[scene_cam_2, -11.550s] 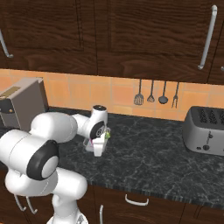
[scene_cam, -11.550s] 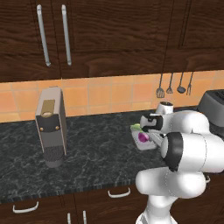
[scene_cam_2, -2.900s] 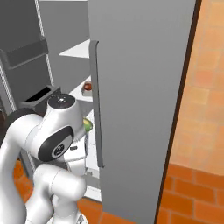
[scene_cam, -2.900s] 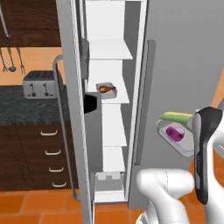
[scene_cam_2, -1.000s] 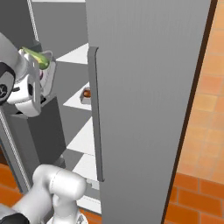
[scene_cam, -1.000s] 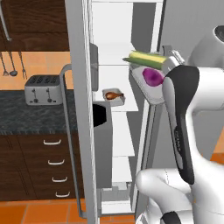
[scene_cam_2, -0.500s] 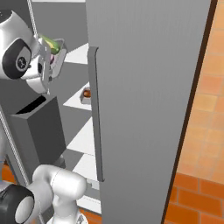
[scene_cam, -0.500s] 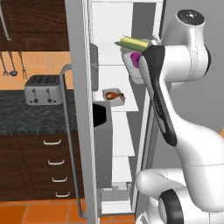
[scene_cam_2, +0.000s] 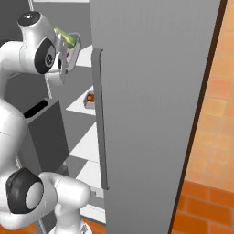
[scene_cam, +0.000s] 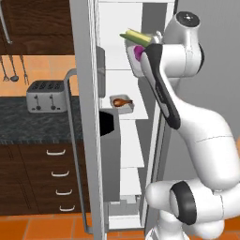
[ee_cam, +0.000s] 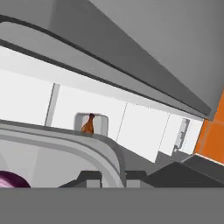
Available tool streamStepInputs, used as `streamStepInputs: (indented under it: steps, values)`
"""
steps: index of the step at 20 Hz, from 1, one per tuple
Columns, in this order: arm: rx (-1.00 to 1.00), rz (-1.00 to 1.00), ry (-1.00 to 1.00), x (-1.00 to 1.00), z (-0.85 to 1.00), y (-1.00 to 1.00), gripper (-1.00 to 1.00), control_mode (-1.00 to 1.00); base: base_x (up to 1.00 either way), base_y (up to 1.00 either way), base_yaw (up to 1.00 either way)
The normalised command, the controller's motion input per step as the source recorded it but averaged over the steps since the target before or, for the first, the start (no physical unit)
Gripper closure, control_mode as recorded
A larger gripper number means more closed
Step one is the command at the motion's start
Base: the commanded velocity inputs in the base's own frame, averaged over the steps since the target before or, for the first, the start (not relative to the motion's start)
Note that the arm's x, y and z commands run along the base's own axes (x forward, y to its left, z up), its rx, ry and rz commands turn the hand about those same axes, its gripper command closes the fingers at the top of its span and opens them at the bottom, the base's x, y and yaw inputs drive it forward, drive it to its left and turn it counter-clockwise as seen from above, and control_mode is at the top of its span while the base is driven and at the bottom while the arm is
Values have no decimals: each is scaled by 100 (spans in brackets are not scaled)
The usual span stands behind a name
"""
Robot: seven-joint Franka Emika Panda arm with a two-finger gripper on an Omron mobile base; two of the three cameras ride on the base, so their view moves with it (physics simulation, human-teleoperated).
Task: Take the meat container that has the chicken drumstick and place it on the second highest rack of the freezer. Then take the vegetable container that has the corn and onion and place it on the highest rack of the freezer.
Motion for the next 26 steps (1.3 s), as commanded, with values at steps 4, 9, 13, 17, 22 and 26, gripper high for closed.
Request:
streamStepInputs:
  steps: [4, 9, 13, 17, 22, 26]
  values:
    - [0, -6, -2, 95, 0, 2, 100, -100, 0, 0, 0]
    - [0, -4, 0, 93, -1, 0, 100, -100, 0, 0, 0]
    - [0, -4, 0, 87, -19, 0, 100, -100, 0, 0, 0]
    - [0, -5, 0, 90, -20, 0, 100, -100, 0, 0, 0]
    - [0, -5, 0, 82, -21, 0, 100, -100, 0, 0, 0]
    - [0, -5, 0, 84, -14, 0, 100, -100, 0, 0, 0]
